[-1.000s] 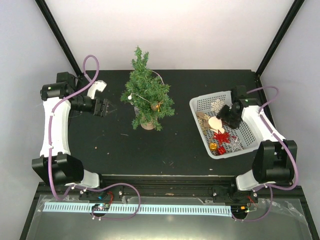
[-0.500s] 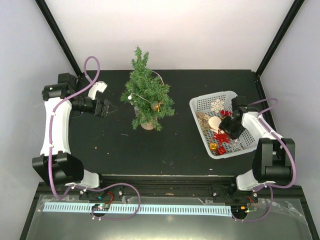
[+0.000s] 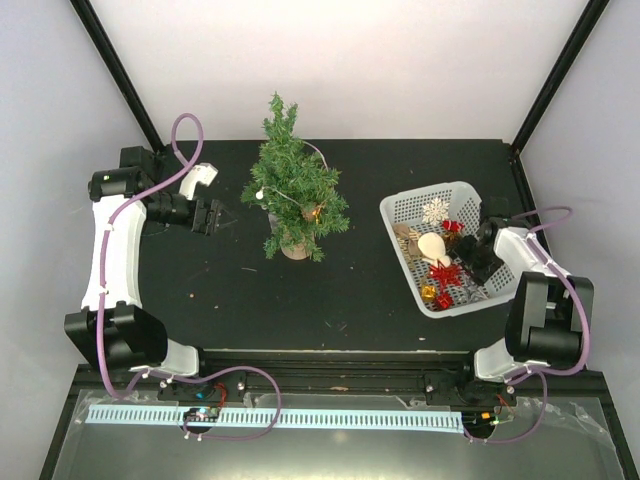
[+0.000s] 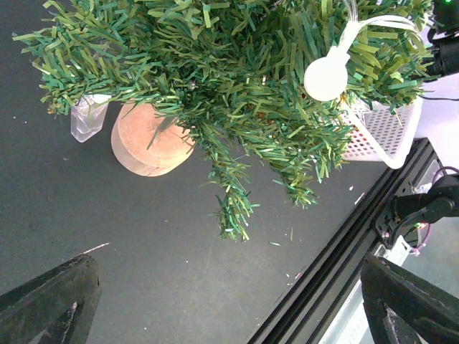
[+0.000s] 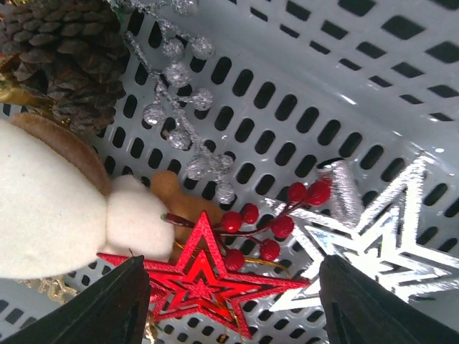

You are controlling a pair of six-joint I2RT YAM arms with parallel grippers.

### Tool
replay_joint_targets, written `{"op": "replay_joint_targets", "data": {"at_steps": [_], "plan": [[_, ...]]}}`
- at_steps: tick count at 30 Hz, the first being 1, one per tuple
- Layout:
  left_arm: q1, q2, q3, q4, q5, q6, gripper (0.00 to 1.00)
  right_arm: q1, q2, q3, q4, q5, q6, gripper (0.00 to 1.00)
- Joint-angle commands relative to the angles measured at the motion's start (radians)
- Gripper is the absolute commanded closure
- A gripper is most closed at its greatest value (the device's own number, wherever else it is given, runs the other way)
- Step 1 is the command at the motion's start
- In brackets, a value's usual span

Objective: Decorate the small christmas tree

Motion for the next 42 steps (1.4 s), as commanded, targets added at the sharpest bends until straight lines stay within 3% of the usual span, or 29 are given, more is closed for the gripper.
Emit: {"op": "replay_joint_targets", "data": {"at_steps": [1,10,19,25,42], "plan": [[-0.005,-0.003,0.000,0.005,0.011,-0.004,0.01,-0.021,0.036,0.001,0.072,-0.047,-0.023,0.35],[-0.005,-0.011,-0.007,-0.003,0.011,0.001,0.01,-0.021,0.088,-0.048,0.168,-0.138,-0.030,0.47],[-0.007,-0.017,-0.017,0.002,0.012,-0.002,0.01,-0.021,0.077,-0.045,0.178,-0.158,-0.046,0.82],[-0.007,-0.013,-0.016,0.004,0.012,-0.006,0.01,-0.020,0.017,-0.038,0.149,-0.155,-0.060,0.96],[-0.029,-0.001,0.080,-0.048,-0.069,0.049,0.01,-0.018,-0.129,0.035,0.027,-0.083,-0.126,0.99]]}}
